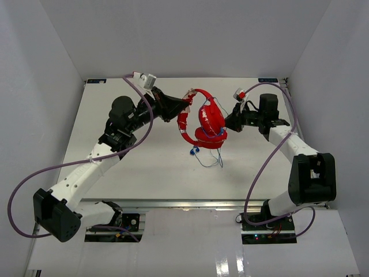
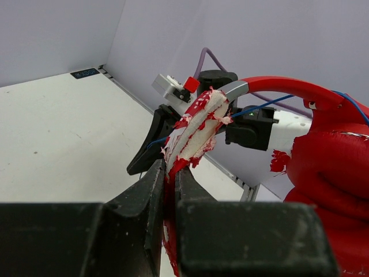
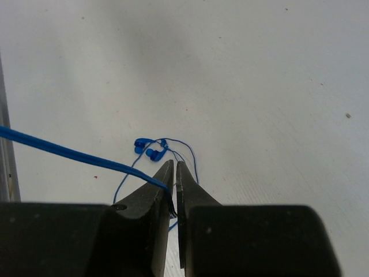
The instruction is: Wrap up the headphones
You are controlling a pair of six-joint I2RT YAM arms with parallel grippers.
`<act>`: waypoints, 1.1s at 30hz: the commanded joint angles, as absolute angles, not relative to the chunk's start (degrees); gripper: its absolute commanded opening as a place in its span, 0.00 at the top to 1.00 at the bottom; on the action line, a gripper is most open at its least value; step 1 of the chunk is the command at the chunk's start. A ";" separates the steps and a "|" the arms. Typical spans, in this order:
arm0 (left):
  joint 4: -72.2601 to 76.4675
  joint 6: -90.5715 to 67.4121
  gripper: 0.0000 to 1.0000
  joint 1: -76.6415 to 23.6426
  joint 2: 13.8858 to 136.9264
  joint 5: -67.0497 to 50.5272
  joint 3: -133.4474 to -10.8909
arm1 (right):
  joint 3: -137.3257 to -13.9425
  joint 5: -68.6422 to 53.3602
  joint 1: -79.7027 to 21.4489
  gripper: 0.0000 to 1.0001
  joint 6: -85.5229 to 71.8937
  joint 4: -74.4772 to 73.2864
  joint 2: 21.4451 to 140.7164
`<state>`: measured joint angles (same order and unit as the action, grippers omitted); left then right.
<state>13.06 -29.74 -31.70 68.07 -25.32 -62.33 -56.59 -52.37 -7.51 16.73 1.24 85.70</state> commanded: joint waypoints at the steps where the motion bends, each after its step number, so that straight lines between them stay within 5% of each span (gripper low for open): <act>1: 19.36 -37.13 1.00 -31.90 67.43 -22.92 -64.27 | -55.46 -60.29 -7.21 0.87 11.86 8.76 83.38; 8: 20.07 -43.01 1.00 -31.90 69.85 -21.42 -65.98 | -55.25 -66.27 -7.57 0.75 3.62 17.87 85.06; 16: 17.88 -45.96 1.00 -31.90 71.54 -19.02 -68.30 | -57.88 -68.20 -12.22 0.38 -9.93 38.02 91.15; 27: 9.25 -42.52 1.00 -31.90 69.59 -13.06 -73.14 | -56.55 -65.49 -16.56 0.18 -22.69 61.12 97.50; 28: 8.45 -42.11 1.00 -31.90 69.35 -12.41 -73.21 | -55.66 -64.29 -16.18 0.17 -21.64 60.96 96.06; 31: 7.29 -41.31 1.00 -31.90 69.04 -11.42 -73.21 | -57.44 -38.74 -16.33 0.14 1.03 26.23 88.85; 33: 6.77 -40.86 1.00 -31.90 68.82 -10.90 -73.21 | -57.71 -22.62 -17.12 0.05 11.70 20.97 85.05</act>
